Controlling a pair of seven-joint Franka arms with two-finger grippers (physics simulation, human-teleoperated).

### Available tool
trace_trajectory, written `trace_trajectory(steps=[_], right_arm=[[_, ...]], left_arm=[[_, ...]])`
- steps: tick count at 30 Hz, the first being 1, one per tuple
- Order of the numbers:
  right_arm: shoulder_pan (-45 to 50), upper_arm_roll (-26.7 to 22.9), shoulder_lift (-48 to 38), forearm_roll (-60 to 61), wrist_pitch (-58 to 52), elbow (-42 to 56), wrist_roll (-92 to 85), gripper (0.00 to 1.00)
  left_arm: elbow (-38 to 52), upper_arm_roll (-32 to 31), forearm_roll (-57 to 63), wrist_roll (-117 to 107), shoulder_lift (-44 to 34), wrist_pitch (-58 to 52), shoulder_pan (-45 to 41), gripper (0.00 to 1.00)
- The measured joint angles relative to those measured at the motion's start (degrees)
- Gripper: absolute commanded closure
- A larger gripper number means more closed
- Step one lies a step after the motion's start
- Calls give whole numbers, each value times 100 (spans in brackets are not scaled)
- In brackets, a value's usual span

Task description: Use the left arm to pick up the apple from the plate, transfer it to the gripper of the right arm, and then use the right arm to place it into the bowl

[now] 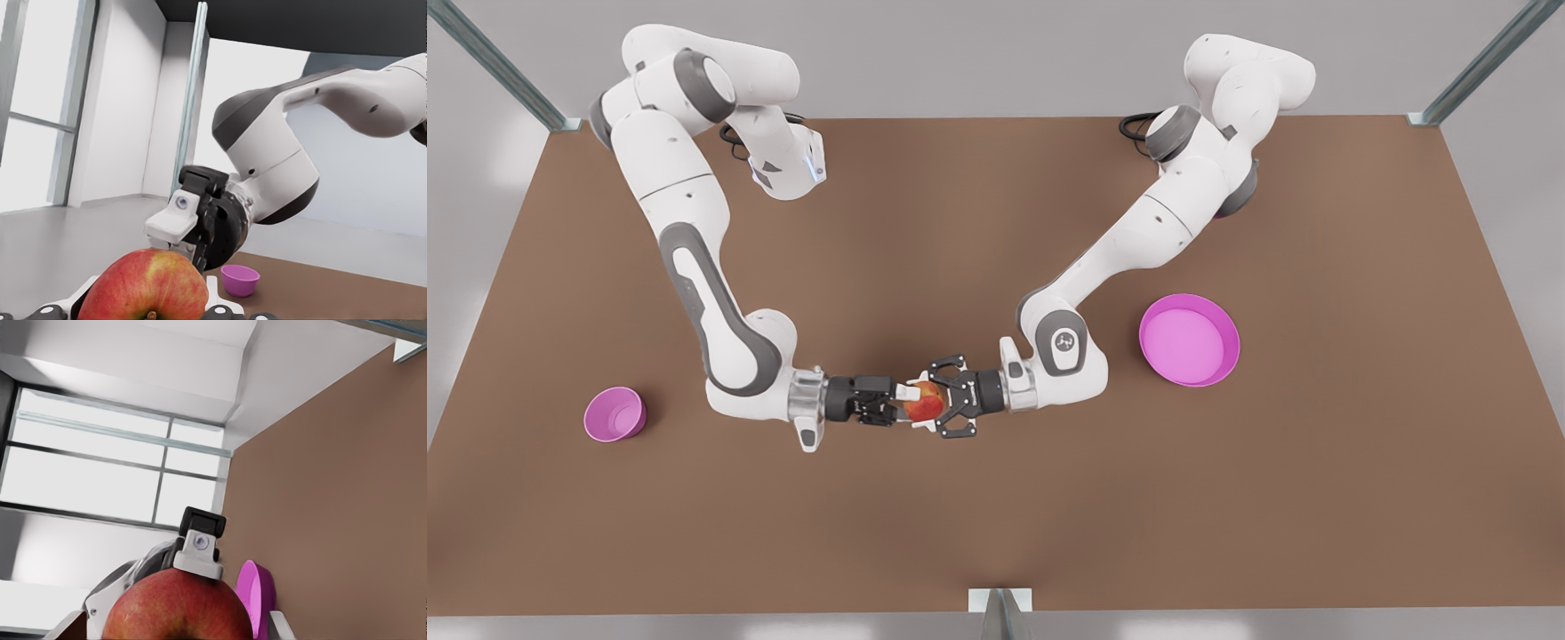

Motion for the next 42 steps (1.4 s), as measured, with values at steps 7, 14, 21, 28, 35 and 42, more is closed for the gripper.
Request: trace_trajectory(steps=[7,14,21,28,35,42], right_arm=[[213,16,59,295,326,33,-459,0],[227,29,15,352,423,-60,-785,3],[198,119,-94,331,426,-273,-1005,15],[205,125,-94,339,429,-265,-1185,38],[210,120,-92,345,428,-265,-1316,38],[211,121,-98,342,429,-263,-1404,38]], left_arm=[[0,0,-4,299,0,41,-10,32],[0,1,-6,506,1,61,-8,32],[0,0,-8,648,0,66,-15,32],[0,2,-13,744,1,70,-15,32],[-5,-20,7,796,1,62,-12,6],[-9,-76,40,785,0,57,1,1]])
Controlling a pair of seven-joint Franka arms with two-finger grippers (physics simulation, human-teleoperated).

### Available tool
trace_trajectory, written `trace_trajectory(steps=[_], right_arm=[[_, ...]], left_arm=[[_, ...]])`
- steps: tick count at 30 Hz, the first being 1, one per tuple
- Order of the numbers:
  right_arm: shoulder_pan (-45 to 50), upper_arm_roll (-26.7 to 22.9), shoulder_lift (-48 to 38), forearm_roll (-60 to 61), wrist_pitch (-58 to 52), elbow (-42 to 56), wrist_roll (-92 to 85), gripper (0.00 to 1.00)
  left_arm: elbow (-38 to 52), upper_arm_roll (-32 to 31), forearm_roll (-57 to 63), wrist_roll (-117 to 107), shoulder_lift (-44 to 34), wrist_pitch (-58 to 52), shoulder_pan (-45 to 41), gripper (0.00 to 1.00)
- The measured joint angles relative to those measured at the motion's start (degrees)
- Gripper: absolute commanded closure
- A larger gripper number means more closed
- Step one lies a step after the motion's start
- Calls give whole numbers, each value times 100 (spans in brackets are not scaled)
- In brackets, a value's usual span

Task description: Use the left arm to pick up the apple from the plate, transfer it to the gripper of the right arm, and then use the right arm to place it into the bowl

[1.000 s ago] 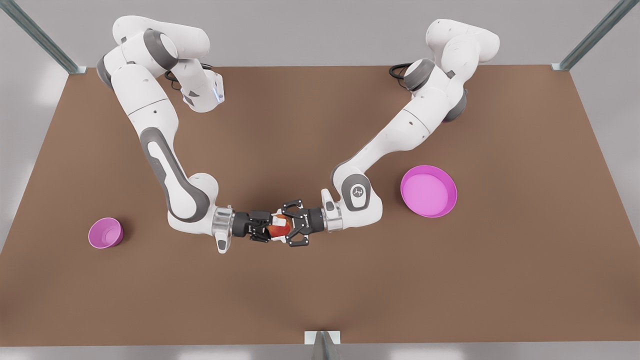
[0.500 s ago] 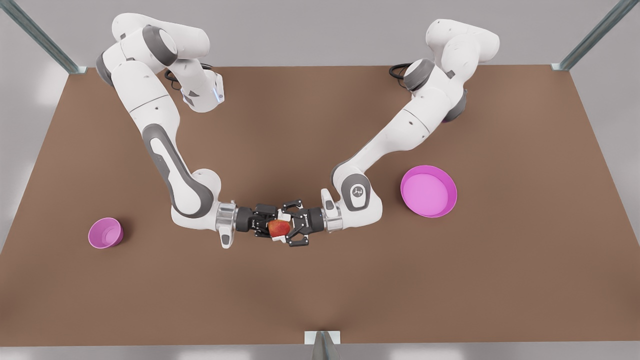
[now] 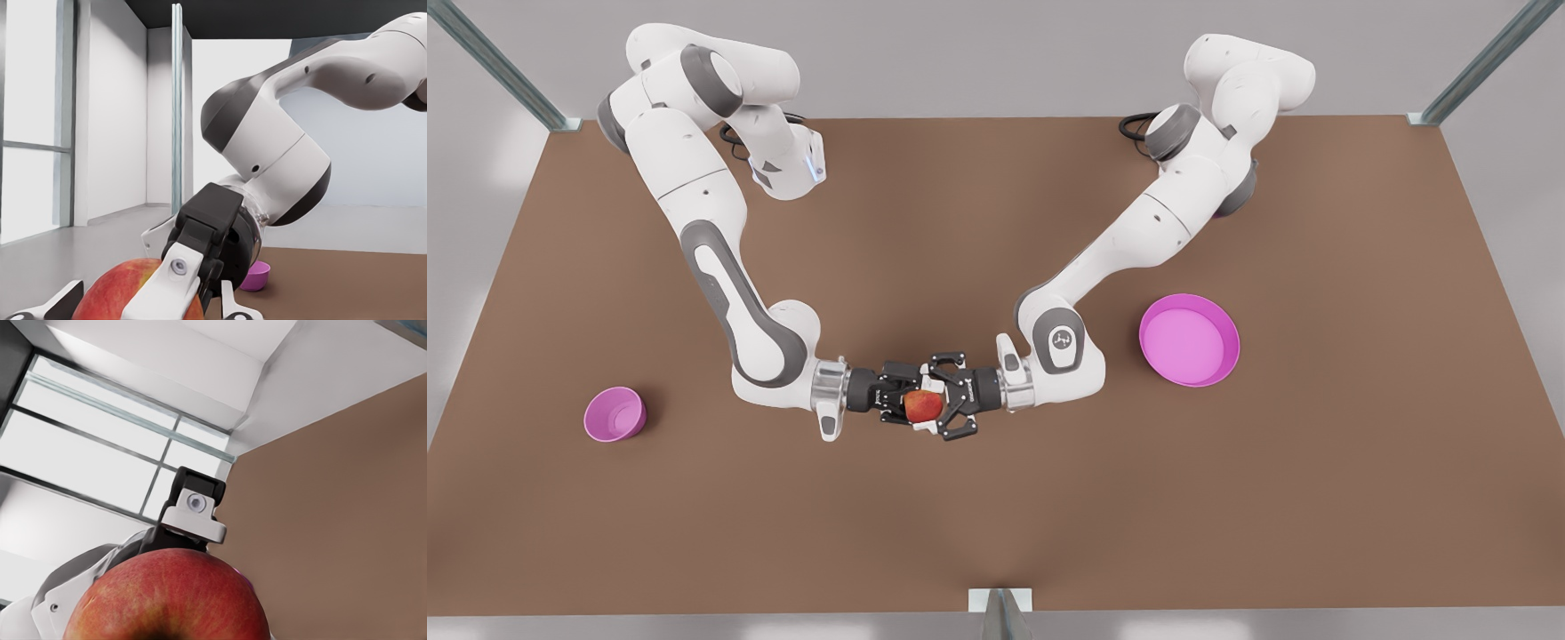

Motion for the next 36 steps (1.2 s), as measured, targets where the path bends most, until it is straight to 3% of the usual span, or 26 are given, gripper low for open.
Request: trace_trajectory(steps=[9,17,18,20,22,24,28,30,33,34,36], right_arm=[[-25,3,-9,-16,-6,0,-70,38],[-840,-1,-59,-680,-561,-155,-83,38],[-1023,-2,-56,-840,-688,-168,-87,38],[-1353,-3,-54,-1174,-933,-186,-100,38],[-1733,-2,-60,-1505,-1185,-223,-127,38],[-2109,4,-79,-1864,-1461,-234,-158,38],[-2791,3,-172,-2599,-2053,-233,-234,38],[-3147,3,-233,-2975,-2351,-219,-275,38],[-3559,-50,-229,-3421,-2737,-113,-357,38],[-3711,-66,-211,-3563,-2837,-38,-386,38],[-4000,-100,-111,-3853,-3033,162,-462,38]], left_arm=[[-14,13,11,-9,-4,2,30,1],[-184,31,71,-19,-60,-14,286,1],[-520,27,121,-37,-228,-31,548,1],[-2080,30,376,-141,-1192,-68,1378,1],[-3694,58,1220,-426,-2428,-98,2271,0],[-4212,235,2942,-970,-3262,-418,3080,0],[-2569,603,6792,-2553,-3647,-2248,3605,0],[-1944,621,8076,-3526,-3907,-3246,3624,0],[-1721,966,9313,-5003,-4358,-4297,3621,0],[-1802,1584,9517,-5446,-4534,-4526,3236,0],[-2875,2870,9473,-6263,-5355,-4627,2280,0]])
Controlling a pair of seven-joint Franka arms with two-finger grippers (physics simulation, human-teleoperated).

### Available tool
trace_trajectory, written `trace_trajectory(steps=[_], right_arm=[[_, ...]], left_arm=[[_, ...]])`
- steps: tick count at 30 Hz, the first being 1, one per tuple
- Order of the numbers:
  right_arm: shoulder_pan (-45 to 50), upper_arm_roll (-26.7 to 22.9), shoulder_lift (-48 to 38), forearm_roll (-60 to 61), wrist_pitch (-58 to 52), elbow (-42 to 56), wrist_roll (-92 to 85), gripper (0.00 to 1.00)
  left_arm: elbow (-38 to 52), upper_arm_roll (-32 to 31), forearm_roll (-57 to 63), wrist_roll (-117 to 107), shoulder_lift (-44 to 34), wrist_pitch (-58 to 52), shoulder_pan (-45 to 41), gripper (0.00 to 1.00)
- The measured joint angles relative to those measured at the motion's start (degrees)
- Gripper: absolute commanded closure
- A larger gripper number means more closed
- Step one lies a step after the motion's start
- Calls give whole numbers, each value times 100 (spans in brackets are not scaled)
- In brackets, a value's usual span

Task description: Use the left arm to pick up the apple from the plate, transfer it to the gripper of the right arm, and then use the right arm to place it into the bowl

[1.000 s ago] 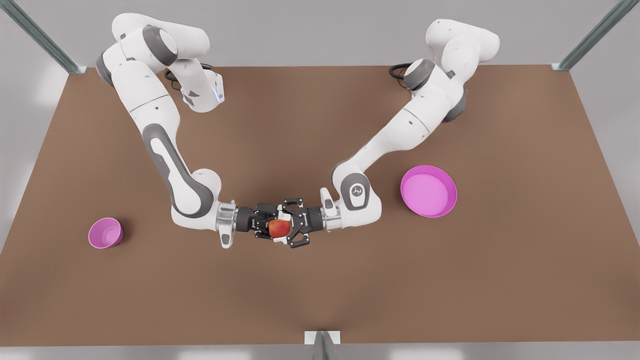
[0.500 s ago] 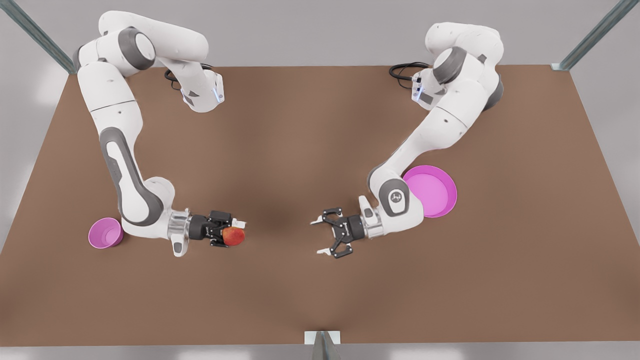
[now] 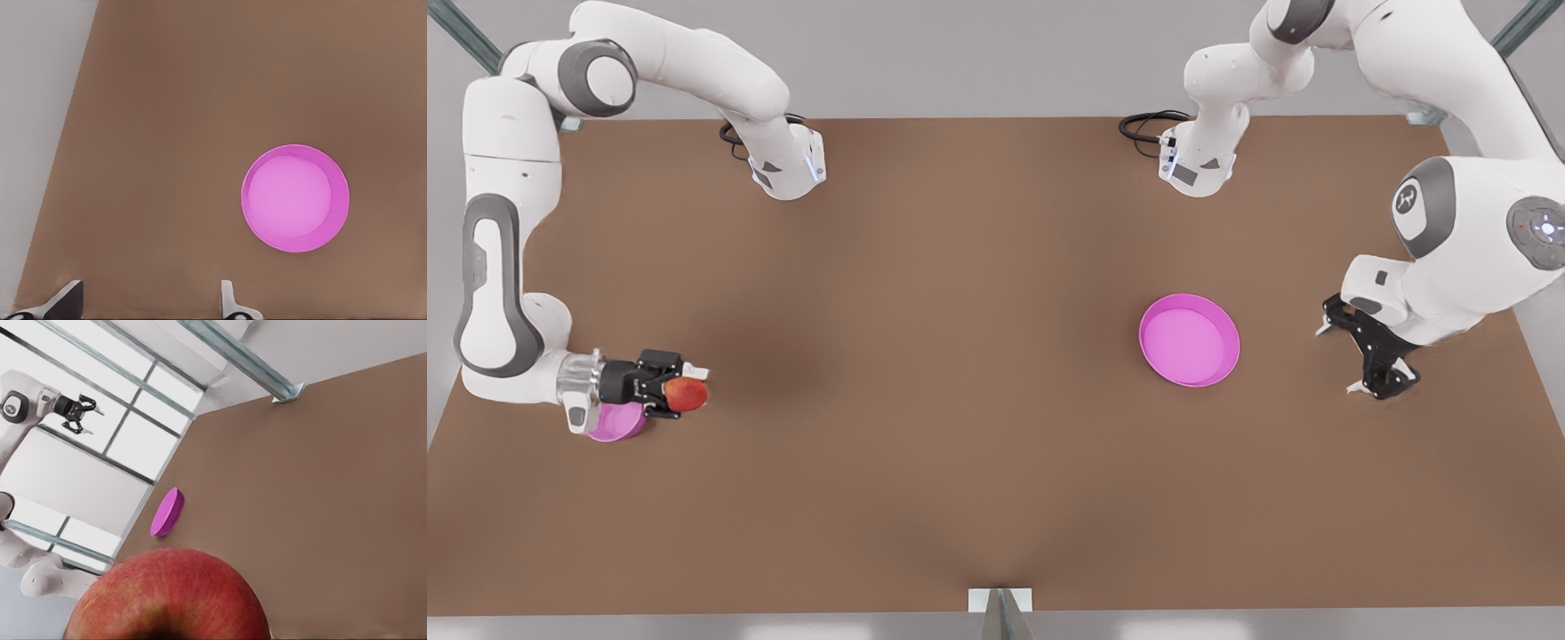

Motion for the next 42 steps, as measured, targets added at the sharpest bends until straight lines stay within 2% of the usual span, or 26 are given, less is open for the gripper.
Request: trace_trajectory(steps=[2,10,14,30,31,32,42], right_arm=[[-117,-130,148,-278,-184,318,-74,38],[-158,-932,955,-1414,-769,1702,-527,38],[-129,-1019,1350,-1806,-827,2406,-751,38],[-86,-1080,1582,-3014,481,2539,-1634,37],[-86,-1079,1585,-3033,545,2536,-1688,21],[-86,-1079,1587,-3047,601,2532,-1738,0],[-42,-1010,1490,-3142,799,2685,-2122,0]], left_arm=[[-539,364,-54,-727,-381,17,-255,0],[-460,481,-113,-2953,-357,-161,-354,0],[-463,482,-117,-3747,-355,-199,-353,0],[-465,478,-120,-5629,-354,-250,-357,0],[-465,477,-120,-5700,-354,-251,-355,0],[-465,478,-120,-5767,-354,-251,-356,0],[-465,479,-121,-6270,-354,-254,-356,0]])
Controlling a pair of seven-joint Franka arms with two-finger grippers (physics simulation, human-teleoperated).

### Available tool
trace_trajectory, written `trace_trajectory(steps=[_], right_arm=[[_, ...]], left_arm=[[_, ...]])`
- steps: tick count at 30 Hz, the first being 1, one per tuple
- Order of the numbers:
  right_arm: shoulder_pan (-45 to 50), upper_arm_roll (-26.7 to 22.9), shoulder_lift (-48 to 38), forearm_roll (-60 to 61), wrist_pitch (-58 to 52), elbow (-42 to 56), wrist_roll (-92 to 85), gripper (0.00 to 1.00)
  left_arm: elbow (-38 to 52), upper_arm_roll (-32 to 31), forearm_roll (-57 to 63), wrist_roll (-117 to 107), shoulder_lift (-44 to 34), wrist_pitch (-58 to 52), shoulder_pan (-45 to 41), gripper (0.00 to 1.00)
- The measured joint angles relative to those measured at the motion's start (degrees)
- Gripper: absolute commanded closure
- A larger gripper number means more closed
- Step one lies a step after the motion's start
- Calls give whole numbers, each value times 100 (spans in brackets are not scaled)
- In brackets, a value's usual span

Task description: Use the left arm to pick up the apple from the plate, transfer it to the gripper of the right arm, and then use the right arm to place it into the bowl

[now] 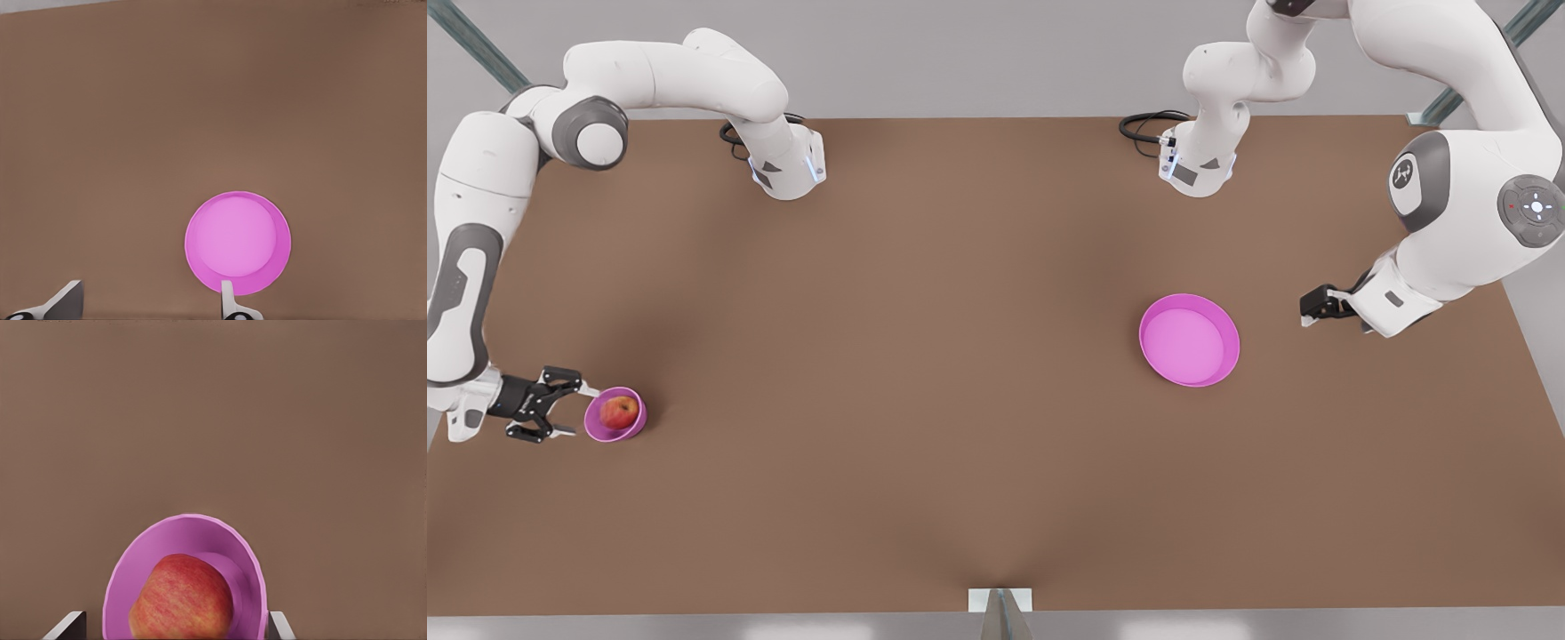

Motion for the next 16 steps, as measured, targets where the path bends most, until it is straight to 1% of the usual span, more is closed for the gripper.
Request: trace_trajectory(steps=[1,3,6,7,8,10,12,13,14,16], right_arm=[[202,65,-82,-131,4,248,-37,0],[1044,188,-893,-403,-12,495,-101,0],[2835,290,-1974,-1100,-407,539,-66,0],[3304,249,-2507,-1364,-525,235,48,0],[3436,204,-3096,-1565,-623,-266,255,0],[3597,-201,-4044,-1841,-810,-1126,953,0],[3903,-885,-4854,-1796,-751,-2268,1750,0],[4010,-1137,-5037,-1757,-651,-2629,2119,0],[4023,-1274,-5044,-1729,-558,-2765,2470,0],[3919,-1353,-5000,-1707,-523,-2682,3153,0]], left_arm=[[2,-2,0,-36,0,0,2,0],[66,-5,3,-102,30,1,1,0],[375,-6,4,-193,230,1,0,0],[460,-6,3,-220,284,-3,0,0],[525,-6,2,-245,324,-14,0,0],[590,-6,8,-293,358,-32,0,0],[609,-6,11,-335,366,-46,0,0],[612,-6,13,-354,368,-51,0,0],[613,-6,14,-373,369,-55,1,0],[615,-6,13,-406,369,-62,1,0]])
